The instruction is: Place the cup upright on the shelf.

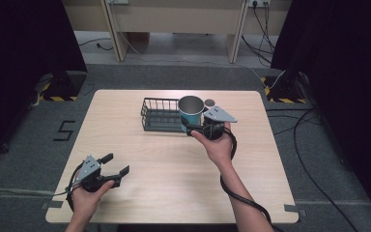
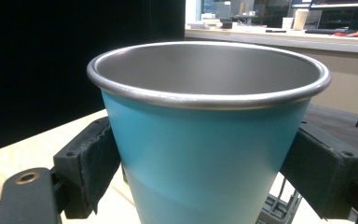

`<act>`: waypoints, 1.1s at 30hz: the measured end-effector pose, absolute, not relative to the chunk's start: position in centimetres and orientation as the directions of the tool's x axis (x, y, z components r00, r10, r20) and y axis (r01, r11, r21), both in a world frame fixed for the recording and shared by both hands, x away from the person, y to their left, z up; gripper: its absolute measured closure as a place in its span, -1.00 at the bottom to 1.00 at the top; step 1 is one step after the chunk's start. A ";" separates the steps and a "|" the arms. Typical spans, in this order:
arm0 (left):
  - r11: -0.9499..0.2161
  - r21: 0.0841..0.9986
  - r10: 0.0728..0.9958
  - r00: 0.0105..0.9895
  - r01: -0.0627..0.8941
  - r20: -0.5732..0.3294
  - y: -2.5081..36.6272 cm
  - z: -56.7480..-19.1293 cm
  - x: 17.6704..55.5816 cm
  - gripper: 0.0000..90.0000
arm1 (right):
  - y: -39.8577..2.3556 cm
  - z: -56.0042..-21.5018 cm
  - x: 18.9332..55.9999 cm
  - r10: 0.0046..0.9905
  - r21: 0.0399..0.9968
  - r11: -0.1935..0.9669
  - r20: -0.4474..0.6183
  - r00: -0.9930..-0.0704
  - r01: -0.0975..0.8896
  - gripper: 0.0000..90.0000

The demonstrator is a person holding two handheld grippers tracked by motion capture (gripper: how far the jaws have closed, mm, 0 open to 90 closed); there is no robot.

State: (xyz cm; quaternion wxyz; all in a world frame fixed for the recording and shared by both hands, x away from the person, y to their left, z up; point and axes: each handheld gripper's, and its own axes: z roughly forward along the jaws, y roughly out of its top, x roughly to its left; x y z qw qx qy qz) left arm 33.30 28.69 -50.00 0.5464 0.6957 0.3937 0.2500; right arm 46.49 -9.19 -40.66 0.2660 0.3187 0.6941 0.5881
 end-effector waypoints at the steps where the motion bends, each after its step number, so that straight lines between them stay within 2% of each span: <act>1: -0.093 0.957 0.821 0.565 0.275 -0.082 28.7 -50.0 33.3 -0.67 | -9.1 -40.6 46.6 0.755 0.986 0.102 0.010 -0.655 0.133 -0.63; 33: -0.092 0.958 0.821 0.566 0.272 -0.082 28.7 -49.9 33.3 -0.66 | -7.3 -39.0 50.9 0.796 0.982 0.100 0.017 -0.605 0.159 -0.63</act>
